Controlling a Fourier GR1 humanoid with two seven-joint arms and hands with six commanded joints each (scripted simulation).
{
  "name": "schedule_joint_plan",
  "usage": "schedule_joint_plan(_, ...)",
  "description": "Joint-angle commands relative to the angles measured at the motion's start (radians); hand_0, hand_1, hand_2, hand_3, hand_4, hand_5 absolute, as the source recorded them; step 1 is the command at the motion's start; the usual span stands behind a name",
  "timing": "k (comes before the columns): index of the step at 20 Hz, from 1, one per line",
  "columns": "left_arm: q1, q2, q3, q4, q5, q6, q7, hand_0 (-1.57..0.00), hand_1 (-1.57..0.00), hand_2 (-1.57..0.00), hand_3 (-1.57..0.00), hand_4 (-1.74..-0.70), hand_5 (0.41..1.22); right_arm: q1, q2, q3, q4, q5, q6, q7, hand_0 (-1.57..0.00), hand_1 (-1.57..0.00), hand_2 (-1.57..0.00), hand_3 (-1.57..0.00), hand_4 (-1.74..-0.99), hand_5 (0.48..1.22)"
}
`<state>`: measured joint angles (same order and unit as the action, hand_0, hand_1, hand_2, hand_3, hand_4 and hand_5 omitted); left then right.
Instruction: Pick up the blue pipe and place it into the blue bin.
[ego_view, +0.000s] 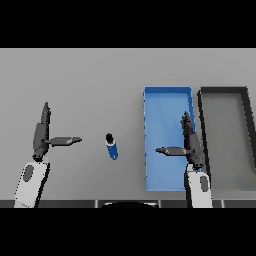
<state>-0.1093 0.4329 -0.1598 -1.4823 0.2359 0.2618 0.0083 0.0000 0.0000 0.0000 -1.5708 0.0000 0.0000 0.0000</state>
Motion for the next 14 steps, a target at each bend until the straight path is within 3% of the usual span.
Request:
schedule_joint_plan(1, -0.002, -0.001, 0.001, 0.001, 0.000, 0.000, -0.003, 0.00, 0.00, 0.00, 0.00, -0.97, 0.593, -0.002, 0.000, -0.001, 0.001, 0.000, -0.001, 0.001, 0.00, 0.00, 0.00, 0.00, -1.205, 0.629)
schedule_joint_plan(6, -0.028, -0.013, -0.006, 0.023, -0.006, 0.002, 0.004, 0.00, 0.00, 0.00, 0.00, -0.97, 0.593, -0.020, -0.007, -0.011, 0.011, -0.007, -0.001, 0.015, 0.00, 0.00, 0.00, 0.00, -1.205, 0.629)
schedule_joint_plan(8, 0.037, 0.111, -0.031, 0.023, -0.015, -0.168, -0.122, 0.00, 0.00, 0.00, 0.00, -0.96, 0.592, 0.056, -0.101, 0.050, -0.061, 0.123, 0.015, -0.132, 0.00, 0.00, 0.00, 0.00, -1.201, 0.628)
schedule_joint_plan(10, 0.035, 0.151, -0.039, 0.042, -0.015, -0.238, -0.155, 0.00, 0.00, 0.00, 0.00, -0.96, 0.590, 0.079, -0.137, 0.066, -0.094, 0.158, 0.026, -0.121, 0.00, 0.00, 0.00, 0.00, -1.197, 0.626)
schedule_joint_plan(14, 0.040, 0.166, -0.058, 0.033, -0.002, -0.299, -0.175, 0.00, 0.00, 0.00, 0.00, -0.96, 0.593, 0.087, -0.142, 0.082, -0.117, 0.178, 0.026, -0.106, 0.00, 0.00, 0.00, 0.00, -1.203, 0.625)
